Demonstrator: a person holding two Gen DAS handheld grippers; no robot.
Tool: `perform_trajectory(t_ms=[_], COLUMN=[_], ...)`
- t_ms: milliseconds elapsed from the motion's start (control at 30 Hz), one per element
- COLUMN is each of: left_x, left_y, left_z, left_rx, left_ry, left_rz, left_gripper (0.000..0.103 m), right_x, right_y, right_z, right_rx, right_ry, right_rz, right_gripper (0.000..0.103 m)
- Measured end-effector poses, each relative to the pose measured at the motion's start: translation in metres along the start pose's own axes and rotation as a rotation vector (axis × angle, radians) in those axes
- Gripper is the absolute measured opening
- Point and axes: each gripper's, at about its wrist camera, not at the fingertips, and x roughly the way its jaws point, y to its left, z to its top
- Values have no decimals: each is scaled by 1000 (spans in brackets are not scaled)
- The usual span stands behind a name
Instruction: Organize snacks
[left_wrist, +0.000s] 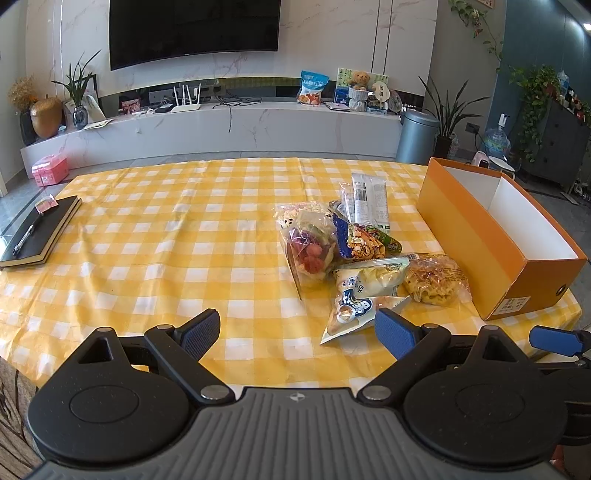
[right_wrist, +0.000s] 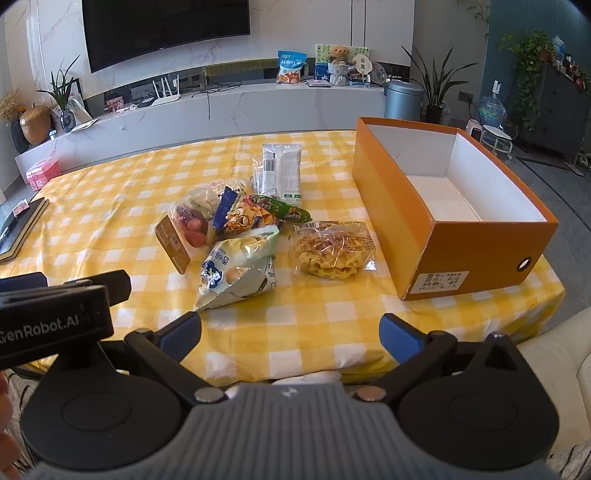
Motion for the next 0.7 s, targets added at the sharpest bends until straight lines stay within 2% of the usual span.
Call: perform_trajectory(t_ms=[400, 700], left_x=[-1, 1], left_y=[-1, 2], left_z=[-1, -1], left_rx=[18, 2], left_ry=[-12, 11], left_rz=[11, 1], left_gripper=[103, 103], right_x=[3, 3], right_y=[1, 1], right_z=[-1, -2], right_rx=[-3, -6], right_ry=[14, 16], right_rz=[2, -1], right_gripper=[100, 100])
